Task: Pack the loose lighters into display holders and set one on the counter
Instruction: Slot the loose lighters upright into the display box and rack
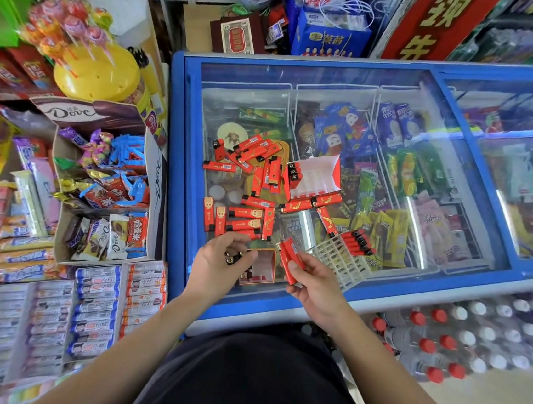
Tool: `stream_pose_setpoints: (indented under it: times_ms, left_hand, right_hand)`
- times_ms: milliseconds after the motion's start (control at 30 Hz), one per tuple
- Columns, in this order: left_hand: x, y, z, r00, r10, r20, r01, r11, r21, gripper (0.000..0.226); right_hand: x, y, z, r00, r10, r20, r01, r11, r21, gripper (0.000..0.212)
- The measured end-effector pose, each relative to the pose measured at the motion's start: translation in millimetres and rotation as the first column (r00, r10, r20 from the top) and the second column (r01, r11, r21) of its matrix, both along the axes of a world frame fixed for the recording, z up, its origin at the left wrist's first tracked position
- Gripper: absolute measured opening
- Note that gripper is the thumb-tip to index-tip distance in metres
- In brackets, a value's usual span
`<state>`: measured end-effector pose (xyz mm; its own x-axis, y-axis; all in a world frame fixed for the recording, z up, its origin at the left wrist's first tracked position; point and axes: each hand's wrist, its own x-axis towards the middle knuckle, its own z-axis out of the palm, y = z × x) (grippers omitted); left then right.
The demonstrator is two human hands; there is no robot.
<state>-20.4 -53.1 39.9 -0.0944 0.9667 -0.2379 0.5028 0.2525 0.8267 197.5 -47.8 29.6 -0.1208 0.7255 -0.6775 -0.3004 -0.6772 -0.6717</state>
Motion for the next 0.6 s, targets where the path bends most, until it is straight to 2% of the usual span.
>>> stream_pose_setpoints:
  times_ms: [100, 200, 300, 400, 467, 600]
  left_hand:
    - [9.5, 7.5, 14.3, 0.998, -0.057, 0.038, 0.055, 0.998, 0.04, 0.029]
    - [14.0, 12.2, 18.6, 0.973, -0.142, 0.18, 0.142, 0.99, 0.01, 0.026]
    - [9.3, 13.0, 18.2, 0.968, -0.149, 0.2, 0.152, 0.988, 0.0, 0.018]
    - [-8.4, 13.6, 17.9, 0.962, 0.01, 0.272, 0.004, 0.999, -0.05, 0.015]
    - [-25.6, 13.7, 15.5, 0.957, 0.087, 0.276, -0.074, 0.996, -0.057, 0.017]
    - [-48.4, 4.4, 11.8, 0.98, 0.014, 0.201, 0.0, 0.998, -0.069, 0.019]
  right_hand:
    - [-6.8, -1.0, 13.6, 0.997, 0.07, -0.035, -0.069, 0.997, 0.038, 0.042]
    - [-12.2, -2.5, 19.2, 0.992, 0.117, -0.055, -0.113, 0.991, 0.076, 0.038]
    - [-13.4, -4.6, 20.6, 0.99, 0.116, -0.074, -0.11, 0.991, 0.081, 0.037]
    - [-10.1, -7.3, 18.3, 0.997, 0.077, 0.03, -0.079, 0.994, 0.076, 0.026]
    - [-5.7, -9.1, 14.5, 0.991, 0.046, 0.129, -0.057, 0.995, 0.081, 0.026]
    - [-0.1, -13.1, 10.0, 0.985, 0.048, 0.167, -0.061, 0.995, 0.076, 0.025]
